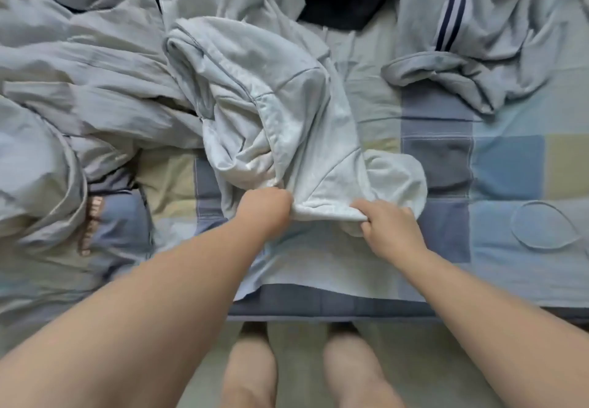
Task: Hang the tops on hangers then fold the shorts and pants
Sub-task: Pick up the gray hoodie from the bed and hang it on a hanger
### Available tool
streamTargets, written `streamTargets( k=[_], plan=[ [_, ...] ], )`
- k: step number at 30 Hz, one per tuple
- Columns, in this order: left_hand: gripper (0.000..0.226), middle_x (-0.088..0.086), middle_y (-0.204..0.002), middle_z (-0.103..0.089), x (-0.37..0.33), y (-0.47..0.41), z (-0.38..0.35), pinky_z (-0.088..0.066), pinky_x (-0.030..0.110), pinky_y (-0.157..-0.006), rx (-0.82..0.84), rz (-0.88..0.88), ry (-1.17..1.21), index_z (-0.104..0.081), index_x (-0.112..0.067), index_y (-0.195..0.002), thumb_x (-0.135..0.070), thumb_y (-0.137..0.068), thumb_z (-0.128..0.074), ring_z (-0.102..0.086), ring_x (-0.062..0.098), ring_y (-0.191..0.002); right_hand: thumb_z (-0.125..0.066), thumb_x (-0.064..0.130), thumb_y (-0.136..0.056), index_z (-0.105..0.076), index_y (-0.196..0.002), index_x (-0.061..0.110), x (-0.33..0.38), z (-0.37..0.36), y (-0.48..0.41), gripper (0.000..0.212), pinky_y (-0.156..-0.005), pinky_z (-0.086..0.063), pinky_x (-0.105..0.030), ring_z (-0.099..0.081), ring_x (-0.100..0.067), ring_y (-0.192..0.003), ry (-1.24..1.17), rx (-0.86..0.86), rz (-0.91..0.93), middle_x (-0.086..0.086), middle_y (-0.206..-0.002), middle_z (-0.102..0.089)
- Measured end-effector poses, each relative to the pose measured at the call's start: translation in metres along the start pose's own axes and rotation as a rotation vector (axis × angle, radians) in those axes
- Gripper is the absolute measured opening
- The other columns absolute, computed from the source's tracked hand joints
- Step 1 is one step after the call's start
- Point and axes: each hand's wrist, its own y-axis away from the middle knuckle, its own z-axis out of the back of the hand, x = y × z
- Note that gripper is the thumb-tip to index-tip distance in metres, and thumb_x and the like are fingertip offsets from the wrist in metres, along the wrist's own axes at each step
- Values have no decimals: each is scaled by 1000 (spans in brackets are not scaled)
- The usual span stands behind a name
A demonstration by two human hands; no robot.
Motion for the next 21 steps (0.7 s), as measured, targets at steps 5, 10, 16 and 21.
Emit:
streamTargets(
  k=[5,10,16,21],
  plan=[
    [11,7,-107,-64,-34,75,-55,-45,37,-74,105,-55,101,-47,-21,-87,-12,-93,-50,-61,32,-103,-44,17,-95,-57,-122,37,-14,-36,84,36,-80,-32,-38,-55,-25,-105,25,114,-80,3,-107,-60],
    [9,6,-109,-63,-64,119,-100,-42,36,-73,225,-66,177,-45,-21,-88,-13,-92,-48,-61,31,-104,-40,20,-96,-57,-114,40,-24,-65,134,32,-85,-36,-40,-57,-23,-107,65,238,-183,4,-106,-59],
    [27,2,-127,-60,-61,110,-88,-48,38,-91,284,-94,253,-59,-25,-125,-22,-100,-47,-57,28,-116,-50,40,-94,-53,-131,38,-22,-53,126,37,-97,-37,-41,-53,-23,-123,-12,359,-210,4,-130,-57],
    [31,3,-131,-56,-36,49,-10,-46,38,-90,-98,-117,245,-57,-26,-128,-26,-99,-46,-56,28,-117,-60,49,-92,-45,-146,33,-4,3,58,58,-108,-37,-42,-44,-23,-135,-227,232,-187,1,-146,-49]
  ],
)
